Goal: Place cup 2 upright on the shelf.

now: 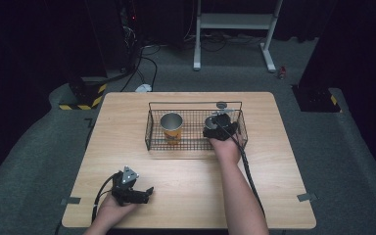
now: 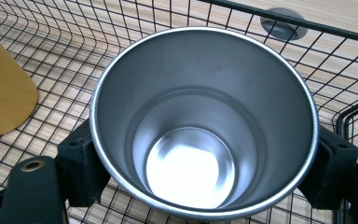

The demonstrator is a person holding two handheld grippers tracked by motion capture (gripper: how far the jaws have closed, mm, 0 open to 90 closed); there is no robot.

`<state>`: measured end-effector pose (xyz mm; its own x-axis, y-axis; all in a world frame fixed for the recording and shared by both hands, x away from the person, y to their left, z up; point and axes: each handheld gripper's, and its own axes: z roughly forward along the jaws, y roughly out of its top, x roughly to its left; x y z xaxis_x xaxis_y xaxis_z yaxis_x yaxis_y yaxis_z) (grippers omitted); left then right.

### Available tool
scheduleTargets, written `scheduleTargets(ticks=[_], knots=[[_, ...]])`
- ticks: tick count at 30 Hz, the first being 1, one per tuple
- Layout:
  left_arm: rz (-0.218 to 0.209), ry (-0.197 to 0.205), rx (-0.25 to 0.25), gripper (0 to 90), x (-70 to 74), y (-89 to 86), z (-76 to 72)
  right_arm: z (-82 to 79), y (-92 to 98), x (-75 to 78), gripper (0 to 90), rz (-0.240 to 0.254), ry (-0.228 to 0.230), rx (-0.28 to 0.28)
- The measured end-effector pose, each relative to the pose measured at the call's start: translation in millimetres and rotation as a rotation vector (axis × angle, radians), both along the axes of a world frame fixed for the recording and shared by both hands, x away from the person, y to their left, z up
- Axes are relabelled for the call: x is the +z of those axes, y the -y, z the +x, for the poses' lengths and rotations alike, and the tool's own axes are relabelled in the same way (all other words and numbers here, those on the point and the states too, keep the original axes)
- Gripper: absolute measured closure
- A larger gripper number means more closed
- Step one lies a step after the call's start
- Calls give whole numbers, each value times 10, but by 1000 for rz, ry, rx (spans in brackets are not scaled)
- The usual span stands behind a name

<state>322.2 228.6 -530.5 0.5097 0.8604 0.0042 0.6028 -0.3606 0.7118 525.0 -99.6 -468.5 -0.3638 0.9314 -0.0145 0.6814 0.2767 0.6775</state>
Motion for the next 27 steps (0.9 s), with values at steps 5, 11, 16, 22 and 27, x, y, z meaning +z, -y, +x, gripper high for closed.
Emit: scheduleTargets(ticks=[5,11,16,22,27], knots=[[0,0,0,4,0,0,0,-1,-3,-11,173,-6,-8,12],[0,0,0,4,0,0,0,-4,-3,-6,138,-14,-8,11],[0,0,0,4,0,0,0,-7,10,16,96,8,-2,12],[2,0,-1,4,0,-1,0,-31,19,67,92,25,19,16],[2,0,-1,4,0,-1,0,-59,37,126,91,38,32,20]])
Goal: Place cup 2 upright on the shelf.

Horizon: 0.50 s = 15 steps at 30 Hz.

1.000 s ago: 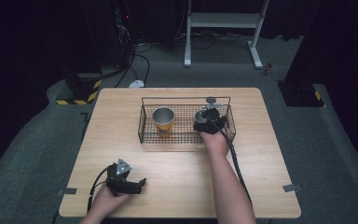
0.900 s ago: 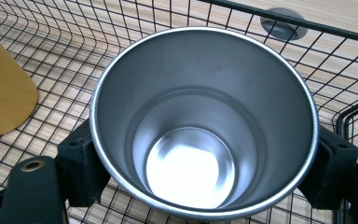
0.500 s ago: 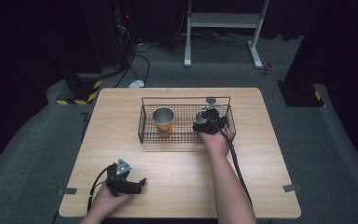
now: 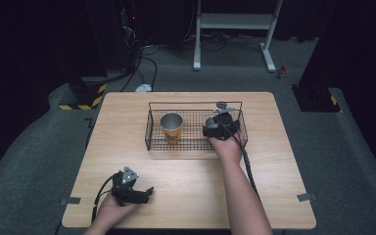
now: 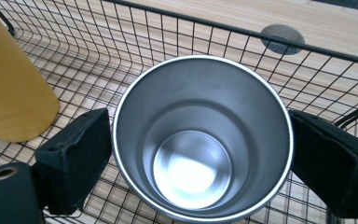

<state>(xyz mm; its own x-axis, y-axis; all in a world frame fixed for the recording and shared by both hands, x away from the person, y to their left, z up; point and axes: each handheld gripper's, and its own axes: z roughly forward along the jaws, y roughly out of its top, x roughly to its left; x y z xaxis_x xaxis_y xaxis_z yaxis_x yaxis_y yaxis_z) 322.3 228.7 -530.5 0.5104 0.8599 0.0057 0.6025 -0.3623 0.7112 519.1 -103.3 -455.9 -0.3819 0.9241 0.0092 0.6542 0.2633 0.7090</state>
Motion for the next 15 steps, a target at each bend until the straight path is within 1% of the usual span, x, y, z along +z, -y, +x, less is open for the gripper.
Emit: scheduleTargets(ticks=[1,5,7,10,12,14,15], knots=[[0,0,0,4,0,0,0,-9,1,16,91,6,-1,-7],[-3,1,2,4,-1,2,-1,-35,43,78,91,16,19,-1],[0,0,-1,4,0,0,1,-54,61,109,92,31,25,-2],[0,0,-1,4,0,0,1,-100,71,162,91,37,34,1],[0,0,-1,4,0,0,1,-128,87,194,92,37,47,13],[-1,0,-1,4,0,0,1,-160,93,221,92,42,47,15],[0,0,-1,4,0,0,1,-181,102,236,92,44,56,18]])
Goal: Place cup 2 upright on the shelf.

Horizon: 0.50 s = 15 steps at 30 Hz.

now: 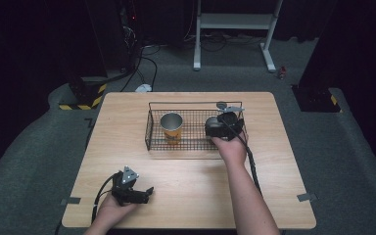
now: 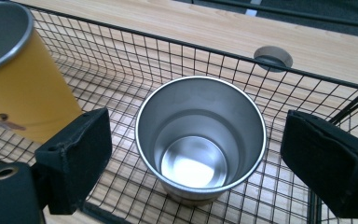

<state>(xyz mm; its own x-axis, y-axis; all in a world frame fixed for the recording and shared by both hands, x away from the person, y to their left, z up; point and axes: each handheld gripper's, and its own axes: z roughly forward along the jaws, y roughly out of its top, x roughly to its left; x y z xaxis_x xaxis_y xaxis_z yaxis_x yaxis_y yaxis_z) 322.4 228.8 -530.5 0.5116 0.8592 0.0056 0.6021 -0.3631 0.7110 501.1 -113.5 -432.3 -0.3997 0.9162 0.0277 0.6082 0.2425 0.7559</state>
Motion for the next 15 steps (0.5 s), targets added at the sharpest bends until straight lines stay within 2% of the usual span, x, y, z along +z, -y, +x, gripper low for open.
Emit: scheduleTargets(ticks=[7,15], knots=[[-2,1,1,4,-1,1,0,-138,129,-22,93,27,19,1],[-1,-1,1,4,0,1,-1,-378,317,-66,94,57,49,12]])
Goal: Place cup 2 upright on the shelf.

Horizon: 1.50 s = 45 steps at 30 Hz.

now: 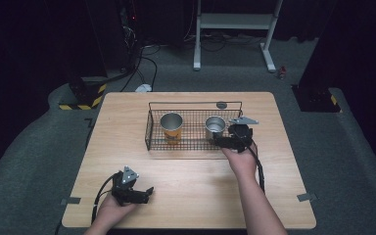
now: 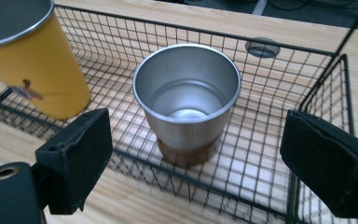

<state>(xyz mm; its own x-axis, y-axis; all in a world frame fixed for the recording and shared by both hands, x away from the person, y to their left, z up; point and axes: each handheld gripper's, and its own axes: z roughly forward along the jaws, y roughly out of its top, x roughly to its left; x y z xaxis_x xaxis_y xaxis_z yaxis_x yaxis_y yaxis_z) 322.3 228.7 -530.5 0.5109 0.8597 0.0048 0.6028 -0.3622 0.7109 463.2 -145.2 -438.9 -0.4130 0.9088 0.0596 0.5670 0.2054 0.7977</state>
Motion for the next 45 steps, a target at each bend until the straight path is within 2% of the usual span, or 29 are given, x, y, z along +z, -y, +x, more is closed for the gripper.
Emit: scheduleTargets(ticks=[5,14,17,23,27,32,34,40,45], knots=[[0,0,-1,4,0,0,1,-162,114,-28,100,-14,22,5],[-2,2,-2,4,-2,2,3,-471,348,-153,104,-29,29,-8],[-2,2,-2,4,-2,2,3,-584,416,-255,105,-32,19,-13],[-2,2,-2,4,-2,2,3,-812,527,-512,108,-75,8,-11],[-2,2,-2,3,-2,2,3,-932,567,-672,108,-104,-46,-22],[1,0,-2,4,-1,2,3,-1017,615,-833,110,-110,-108,-34],[2,1,-3,4,0,1,3,-1044,625,-859,122,-128,-99,-35],[1,2,0,4,-2,6,6,-1079,601,-859,117,-127,-107,-52],[3,2,-1,4,-1,8,12,-1113,551,-862,115,-124,-106,-100]])
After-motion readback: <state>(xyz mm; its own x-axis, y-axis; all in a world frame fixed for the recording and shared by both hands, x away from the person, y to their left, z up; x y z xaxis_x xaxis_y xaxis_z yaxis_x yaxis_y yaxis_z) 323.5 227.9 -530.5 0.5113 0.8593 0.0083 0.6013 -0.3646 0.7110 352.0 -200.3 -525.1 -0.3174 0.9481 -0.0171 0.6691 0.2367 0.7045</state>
